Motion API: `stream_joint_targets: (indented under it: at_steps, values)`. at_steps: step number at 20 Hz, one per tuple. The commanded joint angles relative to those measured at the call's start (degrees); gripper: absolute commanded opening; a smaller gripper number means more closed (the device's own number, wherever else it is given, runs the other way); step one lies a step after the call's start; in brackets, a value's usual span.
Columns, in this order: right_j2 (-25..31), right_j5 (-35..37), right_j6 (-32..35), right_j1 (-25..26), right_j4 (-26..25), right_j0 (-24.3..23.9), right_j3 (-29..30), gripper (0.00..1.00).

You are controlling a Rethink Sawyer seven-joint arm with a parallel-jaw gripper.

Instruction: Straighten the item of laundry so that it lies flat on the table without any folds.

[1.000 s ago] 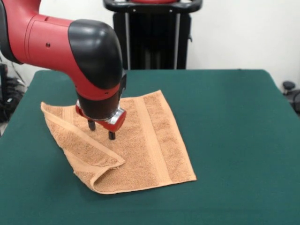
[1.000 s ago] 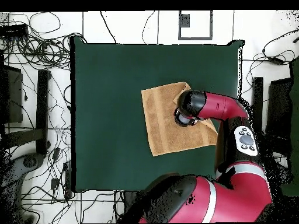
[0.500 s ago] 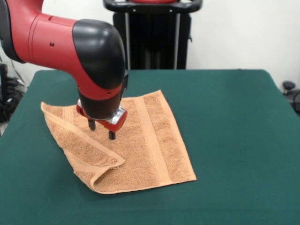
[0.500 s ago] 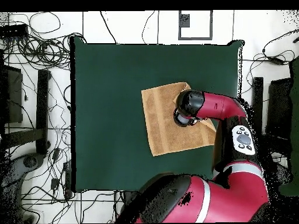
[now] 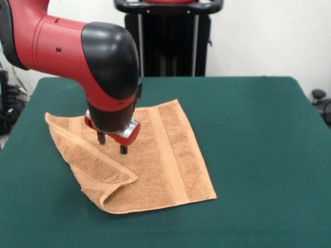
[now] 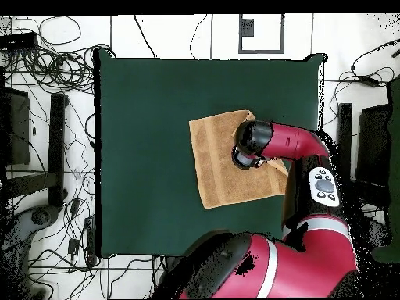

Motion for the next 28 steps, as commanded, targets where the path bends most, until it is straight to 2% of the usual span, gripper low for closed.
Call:
stream_joint_targets:
  at_steps: [1, 9, 28]
  values:
    - [2.48, -8.8, 14.18, 9.28, 3.25, 3.61, -2.68, 1.0]
    - [1.6, -9.38, 15.92, 10.59, 6.69, 5.54, -2.56, 1.0]
    - [-0.22, -13.53, 21.79, 8.85, 18.24, 11.26, 6.1, 1.0]
